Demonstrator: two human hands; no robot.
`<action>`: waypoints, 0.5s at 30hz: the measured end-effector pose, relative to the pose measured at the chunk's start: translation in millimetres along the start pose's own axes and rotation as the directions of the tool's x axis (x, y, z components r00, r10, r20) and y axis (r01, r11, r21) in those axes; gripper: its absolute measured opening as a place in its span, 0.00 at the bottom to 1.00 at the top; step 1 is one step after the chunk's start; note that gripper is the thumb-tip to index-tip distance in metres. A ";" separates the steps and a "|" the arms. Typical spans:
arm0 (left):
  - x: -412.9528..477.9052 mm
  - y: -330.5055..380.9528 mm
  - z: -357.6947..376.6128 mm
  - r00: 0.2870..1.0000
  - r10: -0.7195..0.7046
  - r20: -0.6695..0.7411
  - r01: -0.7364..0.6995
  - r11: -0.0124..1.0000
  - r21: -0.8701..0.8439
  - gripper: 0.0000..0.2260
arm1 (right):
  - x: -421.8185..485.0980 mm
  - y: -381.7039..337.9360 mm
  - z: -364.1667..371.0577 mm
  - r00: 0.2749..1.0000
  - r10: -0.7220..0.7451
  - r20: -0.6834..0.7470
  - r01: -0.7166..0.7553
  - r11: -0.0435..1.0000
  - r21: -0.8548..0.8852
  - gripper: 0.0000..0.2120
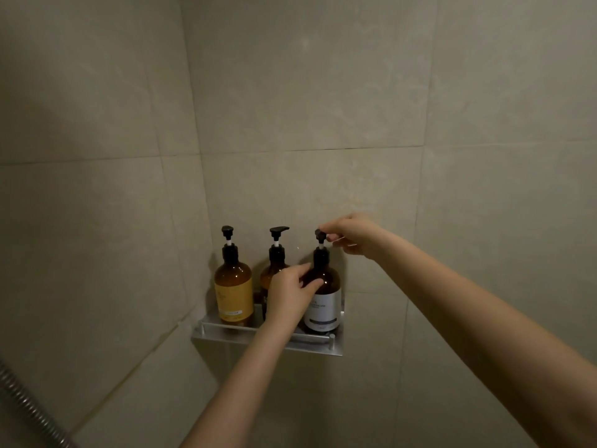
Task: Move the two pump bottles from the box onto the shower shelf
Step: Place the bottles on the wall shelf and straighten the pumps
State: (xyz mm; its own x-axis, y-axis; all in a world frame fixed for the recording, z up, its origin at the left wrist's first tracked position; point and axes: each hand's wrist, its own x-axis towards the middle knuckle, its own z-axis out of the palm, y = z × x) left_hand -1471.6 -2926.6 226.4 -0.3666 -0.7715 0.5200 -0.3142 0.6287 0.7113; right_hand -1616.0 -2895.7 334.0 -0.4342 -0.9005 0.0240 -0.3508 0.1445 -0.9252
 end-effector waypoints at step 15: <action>13.9 -51.4 -44.1 0.960 -0.203 -0.194 0.219 0.973 0.068 0.21 | 13.5 -60.6 68.1 0.892 -0.440 0.103 0.416 0.711 -0.567 0.13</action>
State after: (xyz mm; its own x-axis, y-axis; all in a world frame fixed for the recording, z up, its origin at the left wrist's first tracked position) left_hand -1422.0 -2974.0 217.9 -0.1186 -0.8869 0.4465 -0.4457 0.4494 0.7743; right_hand -1544.1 -2944.6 364.6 -0.1472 -0.9093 0.3893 -0.9006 -0.0395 -0.4328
